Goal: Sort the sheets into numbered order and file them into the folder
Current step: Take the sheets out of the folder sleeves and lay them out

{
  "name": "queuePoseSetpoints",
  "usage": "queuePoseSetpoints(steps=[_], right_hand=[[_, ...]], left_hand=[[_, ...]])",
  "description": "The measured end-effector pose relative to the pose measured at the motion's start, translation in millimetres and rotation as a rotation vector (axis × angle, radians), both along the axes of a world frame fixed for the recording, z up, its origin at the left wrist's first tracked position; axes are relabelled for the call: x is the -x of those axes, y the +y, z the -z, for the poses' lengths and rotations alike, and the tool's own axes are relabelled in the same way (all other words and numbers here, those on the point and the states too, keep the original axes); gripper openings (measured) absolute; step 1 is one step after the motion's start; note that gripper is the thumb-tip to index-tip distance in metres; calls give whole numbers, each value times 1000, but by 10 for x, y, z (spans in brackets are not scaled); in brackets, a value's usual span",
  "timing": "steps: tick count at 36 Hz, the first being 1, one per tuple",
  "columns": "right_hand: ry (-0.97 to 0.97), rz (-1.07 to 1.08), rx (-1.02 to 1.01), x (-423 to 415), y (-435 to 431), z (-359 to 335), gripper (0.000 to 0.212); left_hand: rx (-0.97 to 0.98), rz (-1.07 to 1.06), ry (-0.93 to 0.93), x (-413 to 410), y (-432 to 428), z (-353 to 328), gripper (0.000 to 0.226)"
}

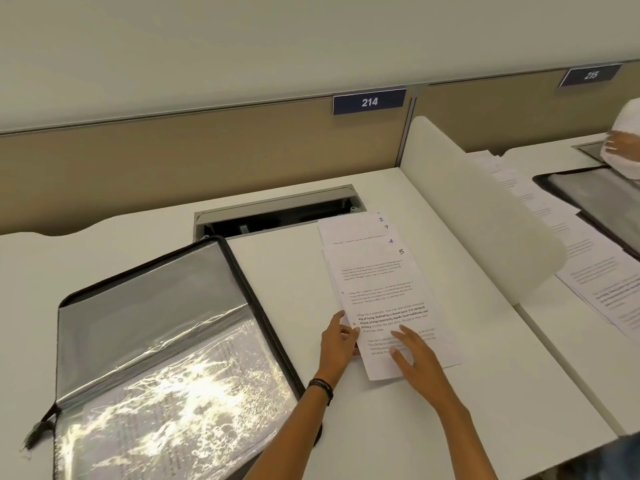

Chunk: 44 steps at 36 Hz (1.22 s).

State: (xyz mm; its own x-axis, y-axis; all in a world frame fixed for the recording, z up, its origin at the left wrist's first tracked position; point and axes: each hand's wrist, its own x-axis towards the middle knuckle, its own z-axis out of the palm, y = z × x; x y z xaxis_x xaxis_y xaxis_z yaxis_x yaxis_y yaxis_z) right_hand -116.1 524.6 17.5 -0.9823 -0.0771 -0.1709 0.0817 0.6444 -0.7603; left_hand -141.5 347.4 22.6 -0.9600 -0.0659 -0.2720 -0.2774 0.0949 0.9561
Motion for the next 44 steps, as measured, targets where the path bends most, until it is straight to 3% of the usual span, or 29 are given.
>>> queuePoseSetpoints(steps=[7, 12, 17, 21, 25, 28, 32, 34, 44], right_hand=[[-30, -40, -77, 1, -22, 88, 31], [48, -85, -155, 21, -172, 60, 32], [44, -254, -142, -11, -601, 31, 36], [4, -371, -17, -95, -923, 1, 31], [-147, -337, 148, -173, -1184, -121, 22], [-278, -318, 209, -198, -1322, -194, 20], [-385, -351, 170, -206, -1476, -256, 22], [-390, -355, 137, -204, -1539, -270, 22], [-387, -311, 81, -171, -1670, -338, 17]], left_hand=[[87, -87, 135, -61, -354, -37, 32], [216, -124, 239, -159, -775, -14, 27], [339, -127, 313, -366, -1260, -25, 27], [461, -58, 301, -565, -1682, 83, 28], [507, 31, 264, -770, -2046, 135, 30], [614, 181, 238, -859, -2235, 169, 49], [776, 449, 159, -982, -2348, 227, 104], [914, 547, 149, -1033, -2347, 238, 120], [968, 558, 175, -1073, -2352, 289, 117]])
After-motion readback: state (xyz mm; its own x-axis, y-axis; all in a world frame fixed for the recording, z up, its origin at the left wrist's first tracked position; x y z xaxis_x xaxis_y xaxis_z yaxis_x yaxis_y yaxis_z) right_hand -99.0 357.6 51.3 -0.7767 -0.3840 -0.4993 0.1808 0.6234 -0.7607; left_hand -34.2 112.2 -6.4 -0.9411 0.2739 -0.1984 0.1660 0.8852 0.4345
